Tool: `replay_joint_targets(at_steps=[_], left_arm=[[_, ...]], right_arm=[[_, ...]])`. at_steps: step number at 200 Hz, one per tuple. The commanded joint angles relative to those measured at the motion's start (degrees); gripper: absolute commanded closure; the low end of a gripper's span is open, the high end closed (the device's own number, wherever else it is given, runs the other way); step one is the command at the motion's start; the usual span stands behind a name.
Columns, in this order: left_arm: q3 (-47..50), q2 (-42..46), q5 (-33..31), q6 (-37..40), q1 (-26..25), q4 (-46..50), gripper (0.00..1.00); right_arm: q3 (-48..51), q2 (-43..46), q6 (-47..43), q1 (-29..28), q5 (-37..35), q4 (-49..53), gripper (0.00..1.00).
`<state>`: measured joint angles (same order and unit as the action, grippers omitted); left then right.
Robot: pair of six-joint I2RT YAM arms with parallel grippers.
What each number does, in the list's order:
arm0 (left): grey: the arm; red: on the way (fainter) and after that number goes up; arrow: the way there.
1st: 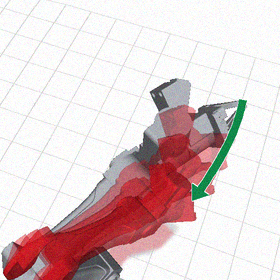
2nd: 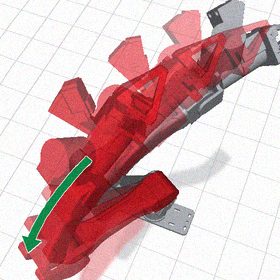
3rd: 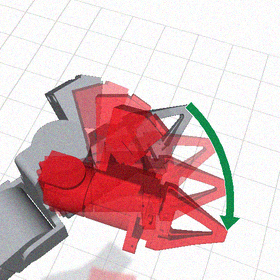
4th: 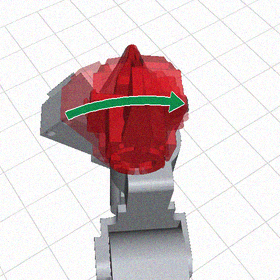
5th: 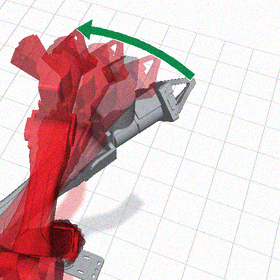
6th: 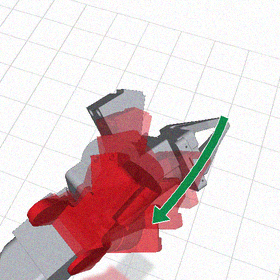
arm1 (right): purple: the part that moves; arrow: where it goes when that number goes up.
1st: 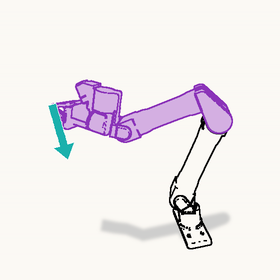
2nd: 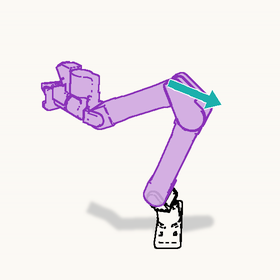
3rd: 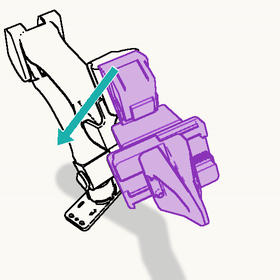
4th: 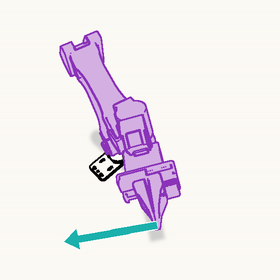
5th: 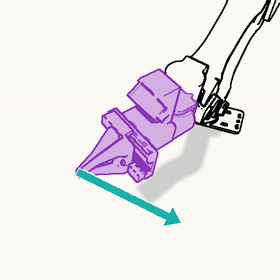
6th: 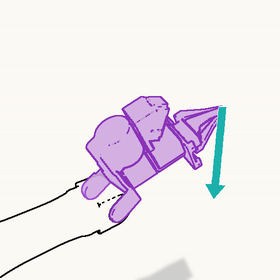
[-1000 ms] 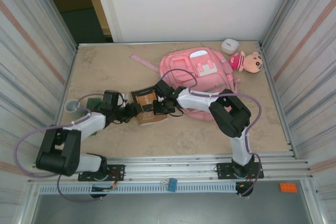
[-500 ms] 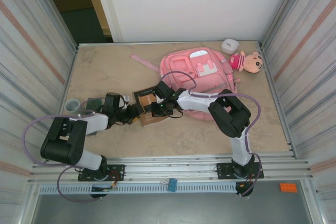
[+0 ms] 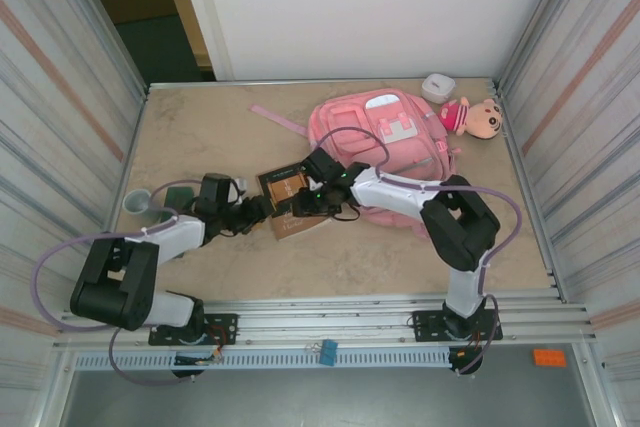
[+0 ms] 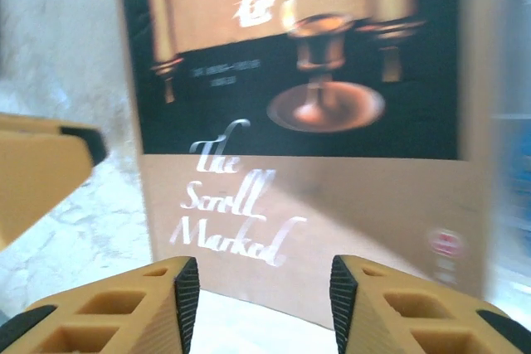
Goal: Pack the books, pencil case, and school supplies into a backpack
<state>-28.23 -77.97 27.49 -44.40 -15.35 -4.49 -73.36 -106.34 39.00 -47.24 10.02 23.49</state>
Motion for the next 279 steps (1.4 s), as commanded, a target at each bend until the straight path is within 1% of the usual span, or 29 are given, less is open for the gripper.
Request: replay_joint_targets(at_steps=[1, 28, 46, 65, 77, 90, 127, 142, 158, 181, 202, 223, 252, 279], left_arm=[[-0.27, 1.83, -2.56, 2.53, 0.4, 4.48, 0.49], [-0.08, 1.35, -2.1, 2.34, 0.4, 4.45, 0.49], [-0.04, 0.92, -1.48, 2.3, 0.36, 4.02, 0.49], [-0.07, -0.02, -0.23, 1.81, 0.37, 3.27, 0.49], [-0.02, -0.59, 0.28, 1.66, 0.34, 2.77, 0.49], [0.4, -1.13, 0.75, 1.21, 0.33, 1.91, 0.49], [1.24, -4.1, 2.42, 0.78, 0.37, -0.08, 0.49], [1.66, -5.36, 4.13, -0.63, 0.35, -1.95, 0.49], [1.83, -6.42, 6.53, -2.2, 0.02, -4.16, 0.49], [1.42, -6.43, 10.13, -4.09, -0.75, -6.25, 0.49], [1.7, -3.68, 13.17, -7.29, -0.86, -8.48, 0.49], [1.77, 2.36, 13.92, -9.28, -0.86, -7.74, 0.49], [1.92, 11.38, 11.36, -8.57, -0.65, -2.19, 0.49], [2.79, 14.03, 8.1, -5.25, 0.44, 3.48, 0.51]], right_arm=[[1.59, 2.04, 1.14, 1.26, -4.63, 6.52, 0.51], [1.49, 0.36, 1.59, 2.1, -5.02, 7.85, 0.49], [0.98, -1.08, 1.77, 2.12, -5.2, 8.59, 0.49], [0.94, -2.58, 2.03, 1.89, -5.19, 8.52, 0.55], [1.44, -3.36, 2.26, 1.72, -4.86, 8.05, 0.61], [2.13, -4.18, 2.54, 1.71, -3.94, 7.01, 0.67], [3.46, -5.69, 2.81, 1.62, -0.89, 3.69, 0.8], [4.33, -5.59, 3.2, 1.37, 1.29, 1.58, 0.83], [6.32, -5.0, 4.66, 1.2, 5.25, -2.36, 0.85], [9.12, -4.13, 7.08, 0.95, 8.97, -7.0, 0.87], [10.21, -4.15, 8.63, 0.49, 11.45, -9.4, 0.88], [10.7, -4.25, 9.81, -0.03, 13.32, -10.97, 0.89], [10.67, -3.87, 10.47, -0.72, 14.32, -11.09, 0.9], [10.5, -3.12, 10.95, -1.43, 13.59, -10.64, 0.9]])
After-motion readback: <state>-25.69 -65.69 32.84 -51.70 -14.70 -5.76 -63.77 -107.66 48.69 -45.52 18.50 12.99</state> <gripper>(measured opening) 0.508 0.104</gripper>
